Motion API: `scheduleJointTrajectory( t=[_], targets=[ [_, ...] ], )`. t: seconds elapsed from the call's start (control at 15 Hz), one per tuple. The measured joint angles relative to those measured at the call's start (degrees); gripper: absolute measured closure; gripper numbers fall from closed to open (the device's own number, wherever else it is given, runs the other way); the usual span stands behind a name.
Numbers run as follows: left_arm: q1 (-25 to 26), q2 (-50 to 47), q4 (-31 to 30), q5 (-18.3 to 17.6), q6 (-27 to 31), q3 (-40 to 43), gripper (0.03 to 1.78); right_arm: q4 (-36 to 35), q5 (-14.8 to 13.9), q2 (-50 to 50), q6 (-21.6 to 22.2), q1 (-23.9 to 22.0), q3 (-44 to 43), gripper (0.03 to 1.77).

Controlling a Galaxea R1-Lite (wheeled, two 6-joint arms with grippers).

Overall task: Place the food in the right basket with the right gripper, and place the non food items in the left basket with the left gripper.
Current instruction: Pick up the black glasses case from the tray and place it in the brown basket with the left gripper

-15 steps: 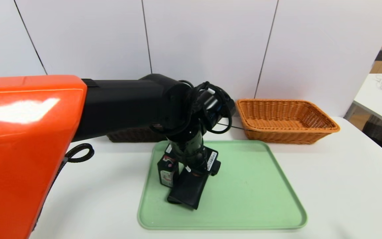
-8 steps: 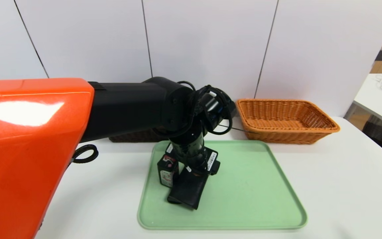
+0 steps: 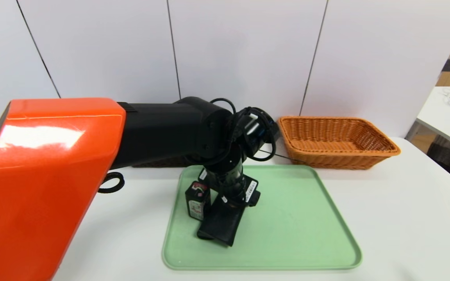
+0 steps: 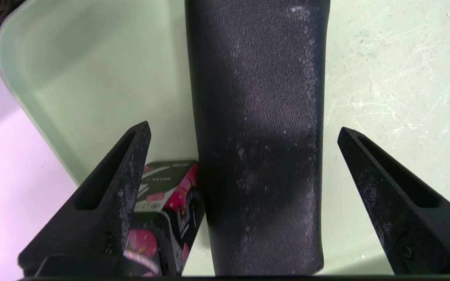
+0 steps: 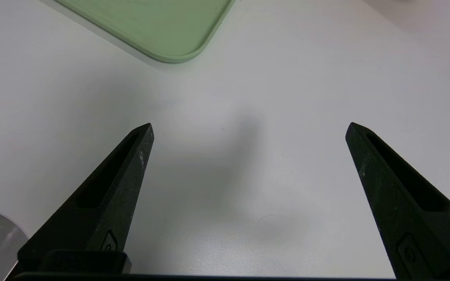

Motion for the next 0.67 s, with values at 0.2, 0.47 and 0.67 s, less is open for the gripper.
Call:
scheduleJointTrajectory(
  t=[0.2, 0.47, 0.67],
  targets=[
    [0.2, 1.2, -0.9, 0.0, 0.5, 0.0, 0.12, 0.0, -0.2, -0.4, 0.0, 0.0, 0.2, 0.1],
    [0.3, 2.4, -1.0, -0.1, 0.2, 0.0, 0.12, 0.0, -0.1, -0.8, 0.0, 0.0, 0.3, 0.1],
    [0.3, 3.3, -1.0, 0.0, 0.1, 0.0, 0.12, 0.0, 0.0, -0.9, -0.1, 0.1, 0.2, 0.1]
  ],
)
